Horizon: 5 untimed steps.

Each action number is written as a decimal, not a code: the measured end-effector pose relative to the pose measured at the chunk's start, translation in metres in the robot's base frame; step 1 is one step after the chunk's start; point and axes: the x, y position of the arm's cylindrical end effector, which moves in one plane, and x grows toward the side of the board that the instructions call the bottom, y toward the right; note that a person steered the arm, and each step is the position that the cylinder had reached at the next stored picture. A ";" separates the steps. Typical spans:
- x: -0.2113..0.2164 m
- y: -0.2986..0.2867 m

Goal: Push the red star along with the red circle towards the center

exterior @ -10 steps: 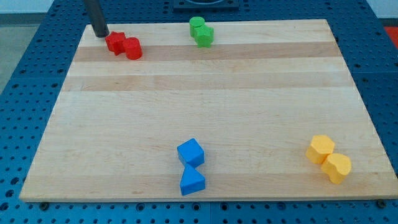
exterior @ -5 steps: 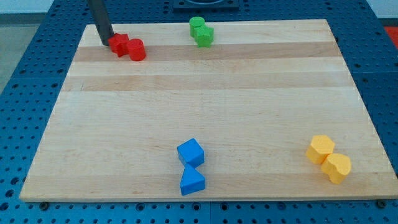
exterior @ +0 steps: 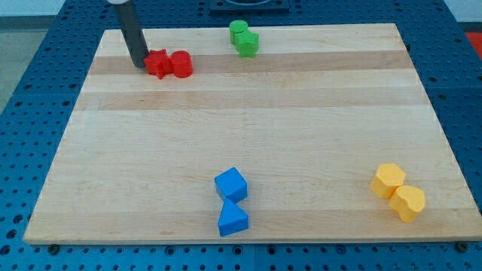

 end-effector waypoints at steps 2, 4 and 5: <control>0.011 0.018; -0.005 0.021; -0.005 0.043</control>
